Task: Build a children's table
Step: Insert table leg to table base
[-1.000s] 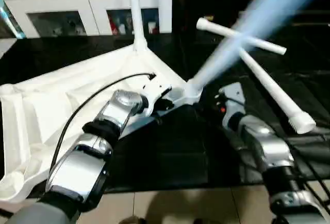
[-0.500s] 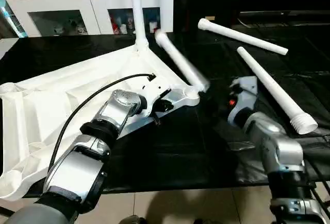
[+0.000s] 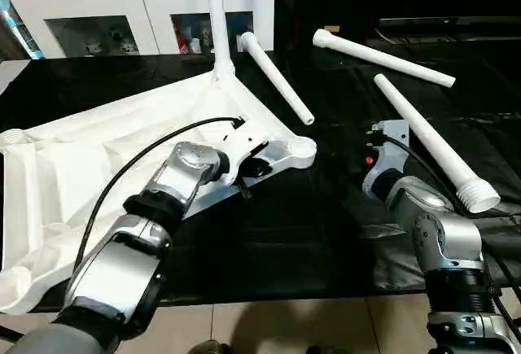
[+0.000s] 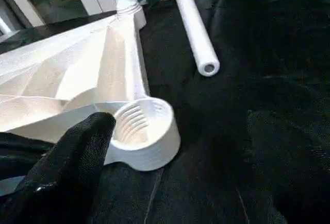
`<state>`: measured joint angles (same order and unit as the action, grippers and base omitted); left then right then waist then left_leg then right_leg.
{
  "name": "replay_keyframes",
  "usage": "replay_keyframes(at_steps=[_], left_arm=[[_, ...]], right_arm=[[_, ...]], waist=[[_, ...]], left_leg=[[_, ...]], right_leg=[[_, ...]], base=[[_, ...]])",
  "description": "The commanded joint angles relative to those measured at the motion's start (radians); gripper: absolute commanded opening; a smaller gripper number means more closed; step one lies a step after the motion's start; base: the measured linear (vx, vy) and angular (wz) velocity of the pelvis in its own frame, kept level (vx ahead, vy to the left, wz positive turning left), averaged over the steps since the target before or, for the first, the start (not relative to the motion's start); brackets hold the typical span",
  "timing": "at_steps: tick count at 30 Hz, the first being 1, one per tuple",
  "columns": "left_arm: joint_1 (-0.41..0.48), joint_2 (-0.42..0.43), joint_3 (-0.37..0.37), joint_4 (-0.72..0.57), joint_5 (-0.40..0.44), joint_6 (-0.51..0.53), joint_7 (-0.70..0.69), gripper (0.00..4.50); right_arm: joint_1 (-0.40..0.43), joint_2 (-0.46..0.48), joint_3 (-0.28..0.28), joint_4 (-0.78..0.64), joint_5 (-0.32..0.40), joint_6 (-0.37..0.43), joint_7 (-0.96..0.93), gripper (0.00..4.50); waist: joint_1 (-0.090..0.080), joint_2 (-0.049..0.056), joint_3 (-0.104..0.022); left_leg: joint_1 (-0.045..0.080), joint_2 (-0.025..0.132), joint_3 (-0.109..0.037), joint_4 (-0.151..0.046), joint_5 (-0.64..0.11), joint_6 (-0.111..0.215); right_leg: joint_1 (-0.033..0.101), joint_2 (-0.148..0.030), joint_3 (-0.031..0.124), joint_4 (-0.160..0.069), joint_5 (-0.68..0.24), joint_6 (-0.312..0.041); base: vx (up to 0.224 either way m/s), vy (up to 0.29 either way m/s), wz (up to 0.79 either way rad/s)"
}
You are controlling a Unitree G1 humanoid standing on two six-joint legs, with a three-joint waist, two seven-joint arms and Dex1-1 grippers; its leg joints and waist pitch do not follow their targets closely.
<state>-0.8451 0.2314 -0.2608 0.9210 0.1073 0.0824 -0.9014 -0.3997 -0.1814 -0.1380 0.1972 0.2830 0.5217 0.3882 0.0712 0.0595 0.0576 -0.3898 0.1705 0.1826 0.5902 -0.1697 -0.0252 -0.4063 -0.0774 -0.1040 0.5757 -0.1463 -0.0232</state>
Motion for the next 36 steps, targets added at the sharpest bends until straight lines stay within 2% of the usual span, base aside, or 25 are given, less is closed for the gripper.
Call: replay_keyframes(at_steps=[1, 3, 7, 8, 10, 13, 15, 17, 19, 20, 22, 23, 24, 25, 27, 28, 29, 30, 31, 33, 34, 35, 36], left_arm=[[0.025, 0.027, -0.038, -0.059, 0.010, -0.108, -0.081, 0.00], [0.047, 0.053, -0.055, -0.075, 0.016, -0.169, -0.124, 0.00], [0.066, 0.084, -0.058, -0.080, 0.018, -0.220, -0.156, 0.00], [0.076, 0.107, -0.053, -0.071, 0.013, -0.272, -0.182, 0.00], [0.075, 0.116, -0.048, -0.054, 0.016, -0.292, -0.174, 0.00], [0.062, 0.135, -0.043, -0.005, 0.037, -0.334, -0.130, 0.00], [0.046, 0.155, -0.043, 0.042, 0.061, -0.367, -0.085, 0.00], [0.040, 0.161, -0.039, 0.058, 0.064, -0.384, -0.075, 0.00], [0.036, 0.164, -0.017, 0.060, 0.031, -0.391, -0.112, 0.00], [0.037, 0.165, -0.004, 0.048, 0.007, -0.385, -0.147, 0.43], [0.047, 0.168, 0.026, 0.007, -0.057, -0.348, -0.236, 0.54], [0.049, 0.169, 0.031, 0.000, -0.067, -0.340, -0.249, 0.61], [0.053, 0.171, 0.041, -0.015, -0.087, -0.322, -0.269, 0.61], [0.057, 0.169, 0.063, -0.031, -0.121, -0.310, -0.287, 0.84], [0.058, 0.154, 0.117, -0.054, -0.174, -0.307, -0.242, 0.88], [0.062, 0.153, 0.146, -0.080, -0.213, -0.256, -0.245, 0.88], [0.062, 0.153, 0.146, -0.080, -0.213, -0.256, -0.245, 1.05], [0.069, 0.151, 0.182, -0.104, -0.251, -0.232, -0.228, 1.18], [0.069, 0.151, 0.185, -0.106, -0.254, -0.229, -0.226, 1.18], [0.078, 0.141, 0.262, -0.141, -0.313, -0.173, -0.143, 1.30], [0.090, 0.133, 0.322, -0.170, -0.338, -0.143, -0.033, 1.37], [0.090, 0.133, 0.322, -0.170, -0.338, -0.143, -0.033, 1.49], [0.100, 0.128, 0.356, -0.185, -0.341, -0.118, 0.055, 1.58]], right_arm=[[0.004, -0.004, 0.007, -0.033, 0.000, 0.013, -0.007, 4.48], [0.008, -0.005, 0.004, -0.038, 0.000, 0.015, -0.010, 4.48], [0.013, -0.008, -0.008, -0.043, 0.005, 0.015, -0.019, 4.48], [0.019, -0.007, -0.020, -0.046, 0.011, 0.013, -0.028, 4.48], [0.024, -0.005, -0.023, -0.049, 0.013, 0.012, -0.032, 4.48], [0.037, -0.002, -0.023, -0.061, 0.014, 0.009, -0.039, 4.48], [0.054, 0.006, -0.019, -0.075, 0.015, 0.008, -0.045, 4.48], [0.061, 0.010, -0.018, -0.083, 0.015, 0.009, -0.049, 4.48], [0.073, 0.021, -0.014, -0.096, 0.012, 0.008, -0.057, 4.48], [0.078, 0.026, -0.013, -0.103, 0.012, 0.009, -0.061, 4.50], [0.087, 0.034, -0.013, -0.121, 0.013, 0.010, -0.071, 4.50], [0.088, 0.034, -0.014, -0.125, 0.013, 0.009, -0.072, 4.50], [0.090, 0.035, -0.015, -0.132, 0.015, 0.009, -0.075, 4.50], [0.093, 0.027, -0.001, -0.147, -0.002, -0.022, -0.070, 4.50], [0.097, 0.035, -0.003, -0.173, 0.018, -0.031, -0.056, 4.50], [0.098, 0.040, -0.005, -0.190, 0.026, -0.019, -0.060, 4.50], [0.098, 0.040, -0.005, -0.190, 0.026, -0.019, -0.060, 4.50], [0.105, 0.042, 0.004, -0.214, 0.027, -0.003, -0.064, 4.50], [0.106, 0.042, 0.005, -0.217, 0.027, -0.002, -0.064, 4.50], [0.119, 0.051, 0.020, -0.262, 0.030, 0.004, -0.063, 4.50], [0.126, 0.065, 0.026, -0.295, 0.024, -0.017, -0.077, 4.50], [0.126, 0.065, 0.026, -0.295, 0.024, -0.017, -0.077, 4.50], [0.130, 0.058, 0.040, -0.316, -0.002, -0.005, -0.099, 4.50]], waist=[[0.005, 0.000, -0.077], [0.008, 0.001, -0.076], [0.017, 0.003, -0.072], [0.017, 0.001, -0.073], [0.015, 0.004, -0.074], [0.014, 0.002, -0.074], [0.014, 0.001, -0.074], [0.013, 0.001, -0.073], [0.006, 0.003, -0.073], [0.004, 0.002, -0.072], [0.003, 0.003, -0.075], [0.003, 0.003, -0.075], [0.005, 0.004, -0.076], [0.005, 0.004, -0.076], [0.006, 0.001, -0.075], [0.007, 0.002, -0.075], [0.007, 0.000, -0.074], [0.007, -0.002, -0.073], [0.008, -0.002, -0.073], [0.008, -0.001, -0.073], [0.007, -0.001, -0.074], [0.005, -0.001, -0.073], [0.002, -0.001, -0.074]], left_leg=[[0.023, 0.061, -0.030, -0.069, -0.239, 0.034], [0.025, 0.063, -0.030, -0.072, -0.254, 0.025], [0.034, 0.065, -0.030, -0.076, -0.301, -0.002], [0.032, 0.066, -0.032, -0.079, -0.306, -0.012], [0.034, 0.067, -0.032, -0.079, -0.306, -0.020], [0.032, 0.063, -0.030, -0.078, -0.306, -0.020], [0.031, 0.062, -0.030, -0.077, -0.304, -0.016], [0.031, 0.061, -0.030, -0.077, -0.309, -0.015], [0.031, 0.061, -0.034, -0.079, -0.317, -0.019], [0.031, 0.061, -0.033, -0.079, -0.314, -0.018], [0.031, 0.062, -0.031, -0.077, -0.294, -0.014], [0.031, 0.062, -0.031, -0.077, -0.294, -0.014], [0.031, 0.067, -0.030, -0.078, -0.278, -0.014], [0.032, 0.067, -0.029, -0.078, -0.279, -0.014], [0.031, 0.063, -0.026, -0.076, -0.285, -0.012], [0.032, 0.063, -0.025, -0.075, -0.285, -0.010], [0.032, 0.064, -0.025, -0.075, -0.284, -0.008], [0.032, 0.063, -0.025, -0.075, -0.284, -0.005], [0.033, 0.063, -0.025, -0.075, -0.282, -0.006], [0.032, 0.064, -0.026, -0.075, -0.283, -0.008], [0.032, 0.064, -0.026, -0.075, -0.284, -0.010], [0.032, 0.064, -0.028, -0.076, -0.288, -0.010], [0.032, 0.063, -0.027, -0.076, -0.286, -0.014]], right_leg=[[0.056, -0.090, 0.056, -0.075, -0.285, -0.172], [0.052, -0.090, 0.057, -0.076, -0.303, -0.165], [0.046, -0.090, 0.059, -0.079, -0.354, -0.151], [0.048, -0.091, 0.060, -0.077, -0.356, -0.141], [0.046, -0.090, 0.061, -0.072, -0.328, -0.147], [0.048, -0.091, 0.062, -0.072, -0.317, -0.153], [0.050, -0.092, 0.061, -0.074, -0.331, -0.144], [0.049, -0.092, 0.060, -0.076, -0.351, -0.137], [0.049, -0.092, 0.060, -0.078, -0.378, -0.125], [0.048, -0.091, 0.060, -0.080, -0.375, -0.127], [0.048, -0.093, 0.062, -0.074, -0.335, -0.154], [0.048, -0.093, 0.062, -0.074, -0.335, -0.154], [0.047, -0.091, 0.063, -0.064, -0.283, -0.180], [0.046, -0.090, 0.062, -0.063, -0.275, -0.183], [0.049, -0.092, 0.062, -0.061, -0.276, -0.189], [0.049, -0.093, 0.062, -0.062, -0.281, -0.187], [0.049, -0.092, 0.062, -0.062, -0.292, -0.188], [0.049, -0.091, 0.062, -0.064, -0.314, -0.180], [0.048, -0.091, 0.062, -0.064, -0.321, -0.177], [0.048, -0.090, 0.062, -0.064, -0.327, -0.169], [0.047, -0.088, 0.062, -0.062, -0.322, -0.168], [0.048, -0.088, 0.061, -0.062, -0.320, -0.168], [0.047, -0.084, 0.060, -0.062, -0.325, -0.160]], base=[[0.000, 0.000, 0.00], [0.000, 0.000, 0.00], [0.000, 0.000, 0.00], [0.000, 0.000, 0.00], [0.000, 0.000, 0.00], [0.000, 0.000, 0.00], [0.000, 0.000, 0.00], [0.000, 0.000, 0.00], [0.000, 0.000, 0.00], [0.000, 0.000, 0.00], [0.000, 0.000, 0.00], [0.000, 0.000, 0.00], [0.000, 0.000, 0.00], [0.000, 0.000, 0.00], [0.000, 0.000, 0.00], [0.000, 0.000, 0.00], [0.000, 0.000, 0.00], [0.000, 0.000, 0.00], [0.000, 0.000, 0.00], [0.000, 0.000, 0.00], [0.000, 0.000, 0.00], [0.000, 0.000, 0.00], [0.000, 0.000, 0.00]])
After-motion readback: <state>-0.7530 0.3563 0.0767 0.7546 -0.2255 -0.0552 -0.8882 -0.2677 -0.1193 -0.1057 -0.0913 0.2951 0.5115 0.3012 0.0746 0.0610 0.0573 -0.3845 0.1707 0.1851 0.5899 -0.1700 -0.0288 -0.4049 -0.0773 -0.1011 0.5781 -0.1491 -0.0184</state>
